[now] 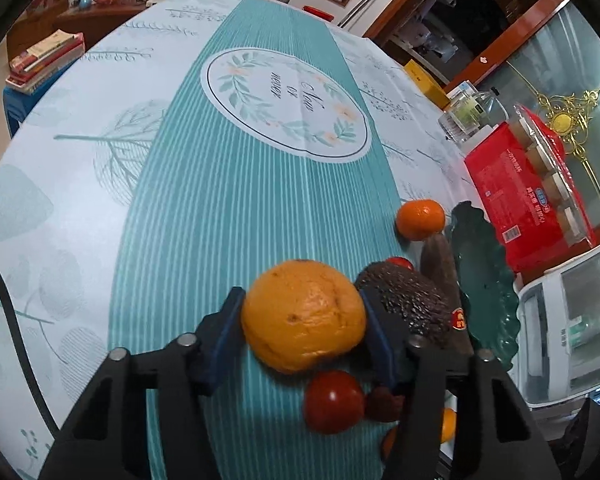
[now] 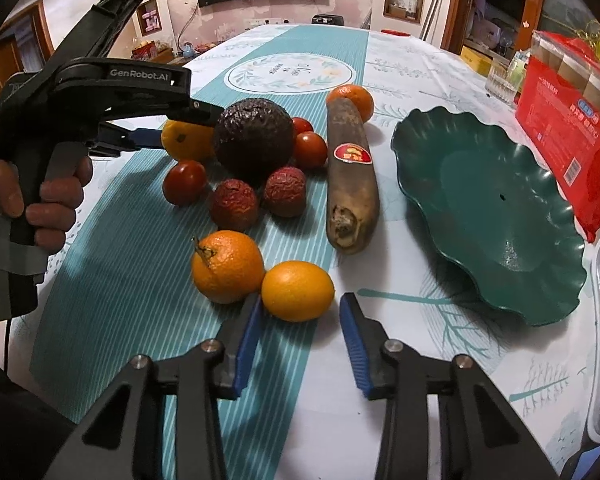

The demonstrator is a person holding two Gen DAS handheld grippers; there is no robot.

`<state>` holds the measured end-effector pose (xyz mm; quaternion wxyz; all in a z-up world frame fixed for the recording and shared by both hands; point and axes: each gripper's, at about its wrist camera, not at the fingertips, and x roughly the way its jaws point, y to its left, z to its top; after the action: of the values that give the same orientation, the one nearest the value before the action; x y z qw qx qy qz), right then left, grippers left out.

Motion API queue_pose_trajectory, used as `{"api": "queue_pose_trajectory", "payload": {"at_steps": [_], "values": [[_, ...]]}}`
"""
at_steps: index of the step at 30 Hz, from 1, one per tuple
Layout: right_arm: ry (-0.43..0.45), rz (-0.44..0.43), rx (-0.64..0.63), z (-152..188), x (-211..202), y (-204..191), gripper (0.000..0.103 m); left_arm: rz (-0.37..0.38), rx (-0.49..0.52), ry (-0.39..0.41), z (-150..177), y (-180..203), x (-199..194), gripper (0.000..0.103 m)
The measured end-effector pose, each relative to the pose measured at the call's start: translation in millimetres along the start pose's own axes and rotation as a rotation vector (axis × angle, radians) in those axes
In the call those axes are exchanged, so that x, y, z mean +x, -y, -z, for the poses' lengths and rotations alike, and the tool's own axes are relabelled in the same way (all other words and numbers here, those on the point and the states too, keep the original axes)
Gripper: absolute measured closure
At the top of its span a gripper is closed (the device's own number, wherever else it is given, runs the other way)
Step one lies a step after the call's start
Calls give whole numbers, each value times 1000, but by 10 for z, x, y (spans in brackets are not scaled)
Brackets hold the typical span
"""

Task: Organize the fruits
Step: 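Close the left tool on the large orange while the right tool approaches a small orange, then lift the large orange with the left tool over the plate while the right tool lifts a small orange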

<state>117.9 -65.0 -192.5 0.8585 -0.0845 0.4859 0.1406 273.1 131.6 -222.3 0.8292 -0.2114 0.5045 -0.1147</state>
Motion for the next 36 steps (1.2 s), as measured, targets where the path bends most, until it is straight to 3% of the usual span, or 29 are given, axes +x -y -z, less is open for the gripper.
{"api": "queue_pose_trajectory", "payload": {"at_steps": [10,20,36], "values": [[12,36,20,4,-34,-23,68,-36,-26,-16,52,-41,-108,50],[32,52,99,160,-236,-132,69,-26,-14,30,150,-52,-579,50],[141,131,196,370,-972,-177,69,58,151,24,699,369,-1429,50]]}}
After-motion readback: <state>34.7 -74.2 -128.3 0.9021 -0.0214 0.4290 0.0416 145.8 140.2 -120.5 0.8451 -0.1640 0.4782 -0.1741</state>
